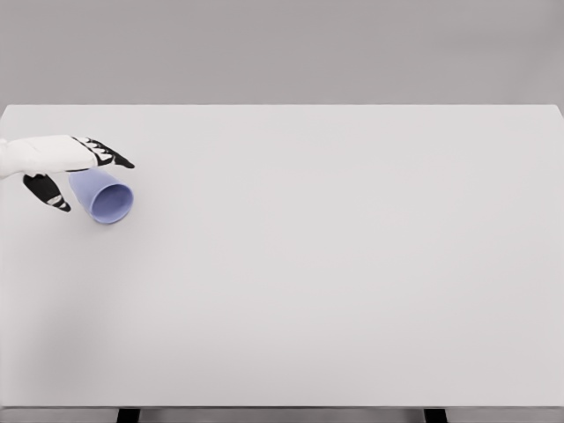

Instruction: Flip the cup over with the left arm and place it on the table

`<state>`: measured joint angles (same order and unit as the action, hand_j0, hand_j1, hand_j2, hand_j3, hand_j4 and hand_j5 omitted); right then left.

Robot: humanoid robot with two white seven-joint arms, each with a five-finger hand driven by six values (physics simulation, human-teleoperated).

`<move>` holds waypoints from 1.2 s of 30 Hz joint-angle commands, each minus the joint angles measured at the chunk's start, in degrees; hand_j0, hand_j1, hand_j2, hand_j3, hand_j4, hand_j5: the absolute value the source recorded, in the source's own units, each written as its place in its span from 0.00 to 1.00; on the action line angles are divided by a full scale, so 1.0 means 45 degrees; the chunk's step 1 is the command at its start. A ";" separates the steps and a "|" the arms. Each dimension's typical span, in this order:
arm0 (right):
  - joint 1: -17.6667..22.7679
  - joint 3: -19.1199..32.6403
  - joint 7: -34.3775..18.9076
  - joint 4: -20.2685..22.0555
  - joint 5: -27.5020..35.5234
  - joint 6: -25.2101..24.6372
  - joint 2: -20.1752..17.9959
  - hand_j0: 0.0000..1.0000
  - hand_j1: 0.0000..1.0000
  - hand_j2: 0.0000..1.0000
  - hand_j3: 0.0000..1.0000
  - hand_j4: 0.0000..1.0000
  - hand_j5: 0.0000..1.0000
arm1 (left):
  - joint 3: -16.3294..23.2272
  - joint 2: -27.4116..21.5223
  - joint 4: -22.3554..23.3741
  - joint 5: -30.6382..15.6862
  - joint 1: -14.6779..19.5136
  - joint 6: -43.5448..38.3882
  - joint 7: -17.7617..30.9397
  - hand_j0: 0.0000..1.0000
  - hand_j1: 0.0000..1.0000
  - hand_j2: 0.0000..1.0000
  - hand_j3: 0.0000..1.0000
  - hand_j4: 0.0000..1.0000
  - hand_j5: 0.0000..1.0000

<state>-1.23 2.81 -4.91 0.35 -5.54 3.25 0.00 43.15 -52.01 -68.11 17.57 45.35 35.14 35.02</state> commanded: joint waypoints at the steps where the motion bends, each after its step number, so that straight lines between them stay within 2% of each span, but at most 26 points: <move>1: 0.0000 0.0001 -0.0002 0.0001 0.0001 0.0000 0.0000 1.00 1.00 1.00 1.00 1.00 1.00 | 0.0000 0.0093 0.0037 -0.0038 0.0000 -0.0032 -0.0005 1.00 1.00 1.00 1.00 1.00 1.00; 5: 0.0000 0.0001 -0.0002 0.0001 0.0001 0.0000 0.0000 1.00 1.00 1.00 1.00 1.00 1.00 | 0.0020 0.0268 0.0095 -0.0019 -0.0059 -0.0032 -0.0005 1.00 1.00 1.00 1.00 1.00 1.00; 8: 0.0000 0.0001 -0.0002 0.0001 0.0001 0.0000 0.0000 1.00 1.00 1.00 1.00 1.00 1.00 | 0.0020 0.0620 0.0310 0.0626 -0.0059 -0.0032 -0.0005 1.00 1.00 1.00 1.00 1.00 1.00; 22: 0.0000 0.0001 -0.0002 0.0001 0.0001 0.0000 0.0000 1.00 1.00 1.00 1.00 1.00 1.00 | 0.0040 0.0796 0.0506 0.1173 -0.0176 -0.0032 -0.0005 0.98 0.98 0.98 0.98 0.98 0.98; 27: 0.0000 0.0001 -0.0002 0.0001 0.0001 0.0000 0.0000 1.00 1.00 1.00 1.00 1.00 1.00 | 0.0040 0.0796 0.0506 0.1251 -0.0195 -0.0032 -0.0005 0.90 0.90 0.90 0.90 0.90 0.90; 32: 0.0000 0.0001 -0.0002 0.0001 0.0001 0.0000 0.0000 1.00 1.00 1.00 1.00 1.00 1.00 | 0.0040 0.0874 0.0506 0.1446 -0.0273 -0.0032 -0.0005 0.72 0.72 0.72 0.72 0.72 0.72; 36: 0.0000 0.0001 -0.0002 0.0001 0.0001 0.0000 0.0000 1.00 1.00 1.00 1.00 1.00 1.00 | 0.0040 0.0835 0.0506 0.1446 -0.0293 -0.0032 -0.0005 0.53 0.53 0.53 0.53 0.53 0.53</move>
<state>-1.23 2.81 -4.91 0.35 -5.54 3.25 0.00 43.33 -48.14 -65.86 23.82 44.03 35.00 35.00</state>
